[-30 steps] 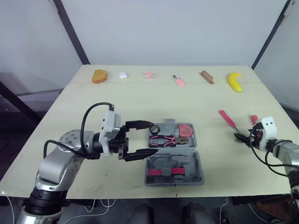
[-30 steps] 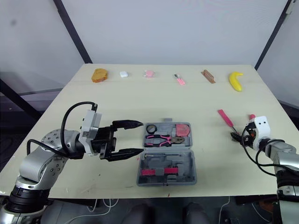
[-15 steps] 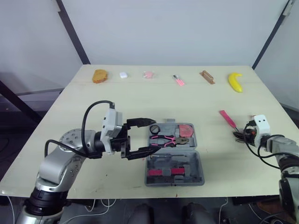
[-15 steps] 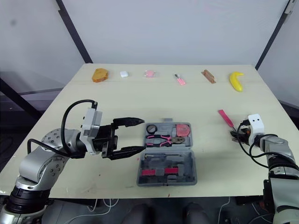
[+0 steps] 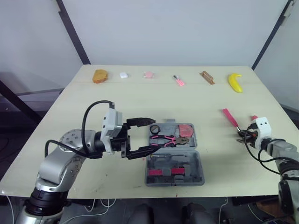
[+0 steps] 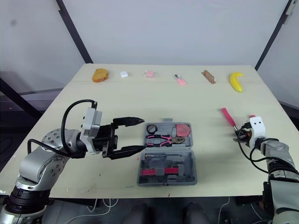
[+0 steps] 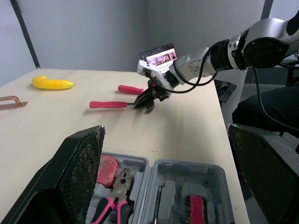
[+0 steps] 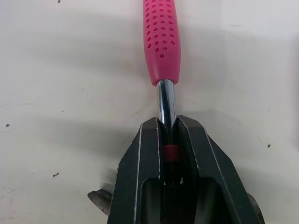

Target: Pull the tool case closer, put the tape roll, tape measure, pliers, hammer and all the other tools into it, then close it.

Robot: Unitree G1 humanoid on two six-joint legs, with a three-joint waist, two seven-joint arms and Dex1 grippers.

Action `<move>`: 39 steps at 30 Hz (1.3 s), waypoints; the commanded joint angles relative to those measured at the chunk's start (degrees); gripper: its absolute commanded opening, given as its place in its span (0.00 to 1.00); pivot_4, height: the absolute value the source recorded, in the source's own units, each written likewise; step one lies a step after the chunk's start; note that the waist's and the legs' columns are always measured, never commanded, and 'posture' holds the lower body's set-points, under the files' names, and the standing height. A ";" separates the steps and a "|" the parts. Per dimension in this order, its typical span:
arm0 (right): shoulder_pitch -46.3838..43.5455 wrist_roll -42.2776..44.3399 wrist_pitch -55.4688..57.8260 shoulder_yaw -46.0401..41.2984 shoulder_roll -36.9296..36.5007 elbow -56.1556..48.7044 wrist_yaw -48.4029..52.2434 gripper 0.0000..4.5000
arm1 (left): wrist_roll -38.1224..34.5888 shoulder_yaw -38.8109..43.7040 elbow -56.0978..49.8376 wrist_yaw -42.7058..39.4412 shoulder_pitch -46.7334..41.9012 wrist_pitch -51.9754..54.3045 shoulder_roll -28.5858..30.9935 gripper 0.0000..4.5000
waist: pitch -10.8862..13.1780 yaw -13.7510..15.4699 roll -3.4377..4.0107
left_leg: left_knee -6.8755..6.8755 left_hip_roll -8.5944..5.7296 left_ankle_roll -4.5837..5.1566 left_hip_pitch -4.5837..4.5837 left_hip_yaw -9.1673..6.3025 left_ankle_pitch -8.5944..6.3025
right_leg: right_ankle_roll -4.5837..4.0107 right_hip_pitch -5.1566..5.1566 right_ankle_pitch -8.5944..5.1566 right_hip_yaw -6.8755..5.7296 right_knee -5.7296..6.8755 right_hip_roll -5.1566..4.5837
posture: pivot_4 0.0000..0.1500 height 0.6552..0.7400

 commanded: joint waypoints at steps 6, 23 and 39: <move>5.66 1.12 5.81 1.88 -2.84 -15.79 8.65 0.03 | 0.45 1.81 1.60 -2.36 0.19 -2.45 1.55 1.00 | 0.05 0.06 0.08 | -0.02 0.01 0.00 -0.01 -0.01 0.00 | 0.00 -0.02 0.00 0.00 -0.01 0.01 | 1.00 1.00; 18.11 8.67 41.79 15.40 -22.07 -87.36 23.31 0.03 | 2.21 4.62 9.07 -14.04 4.84 -9.47 7.13 1.00 | 0.49 0.20 0.44 | -0.14 0.05 0.01 -0.05 -0.10 -0.01 | 0.00 -0.18 -0.02 0.08 0.02 0.09 | 1.00 1.00; -2.28 -2.46 54.38 43.52 -18.69 -96.33 22.81 0.03 | 4.30 5.51 16.34 -26.69 8.37 -15.95 14.29 1.00 | 0.64 0.43 0.26 | -0.16 0.09 0.01 -0.23 -0.07 -0.01 | -0.03 -0.37 -0.03 0.03 -0.07 0.03 | 1.00 1.00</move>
